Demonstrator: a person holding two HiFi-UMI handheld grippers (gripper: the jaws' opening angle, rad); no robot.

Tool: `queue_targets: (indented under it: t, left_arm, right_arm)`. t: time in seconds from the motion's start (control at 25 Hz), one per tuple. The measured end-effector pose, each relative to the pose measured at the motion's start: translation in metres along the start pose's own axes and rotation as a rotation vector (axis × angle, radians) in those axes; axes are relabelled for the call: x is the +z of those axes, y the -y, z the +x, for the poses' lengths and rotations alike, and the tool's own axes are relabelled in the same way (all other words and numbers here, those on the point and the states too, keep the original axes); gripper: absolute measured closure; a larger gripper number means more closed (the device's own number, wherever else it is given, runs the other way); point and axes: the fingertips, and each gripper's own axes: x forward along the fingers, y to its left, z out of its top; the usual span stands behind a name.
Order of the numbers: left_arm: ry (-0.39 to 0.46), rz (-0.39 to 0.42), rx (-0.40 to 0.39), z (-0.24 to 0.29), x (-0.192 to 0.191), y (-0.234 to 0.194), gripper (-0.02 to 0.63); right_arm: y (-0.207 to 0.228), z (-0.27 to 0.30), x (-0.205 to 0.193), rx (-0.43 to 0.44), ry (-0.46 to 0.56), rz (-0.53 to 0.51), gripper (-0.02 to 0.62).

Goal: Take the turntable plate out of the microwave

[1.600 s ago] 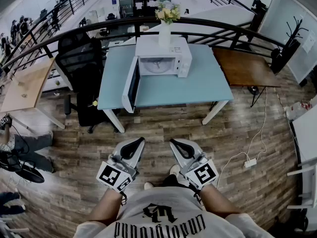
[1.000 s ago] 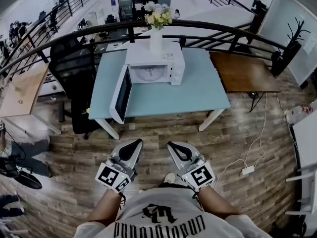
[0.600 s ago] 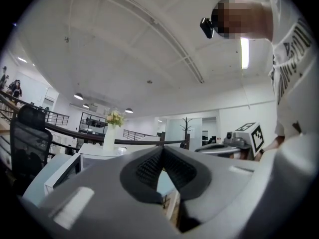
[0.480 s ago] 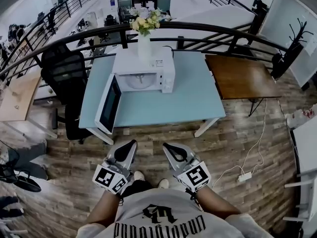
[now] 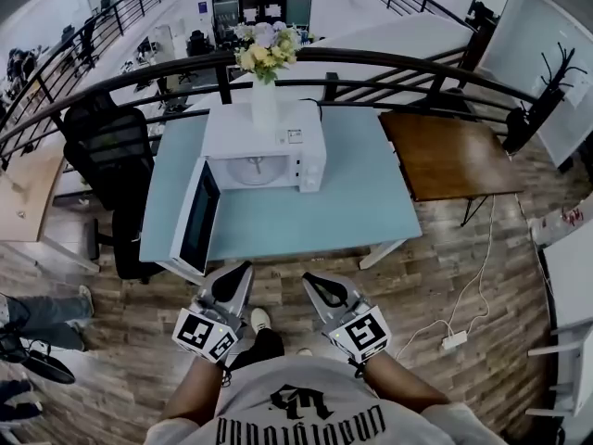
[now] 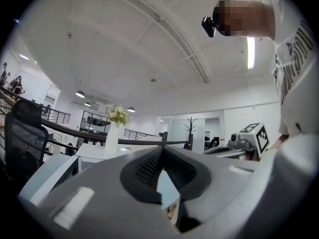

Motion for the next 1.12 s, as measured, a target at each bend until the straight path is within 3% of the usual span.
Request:
queue_targets:
  t: [0.64, 1.12]
  left_arm:
    - [0.018, 0.013, -0.029, 0.068, 0.02, -0.16, 0.557]
    - [0.014, 0.017, -0.019, 0.104, 0.022, -0.215, 0.557]
  right_arm:
    - [0.051, 0.179, 0.03, -0.022, 0.019, 0.021, 0.589]
    - [0.08, 0.244, 0.019, -0.006, -0.007, 0.065, 0.568]
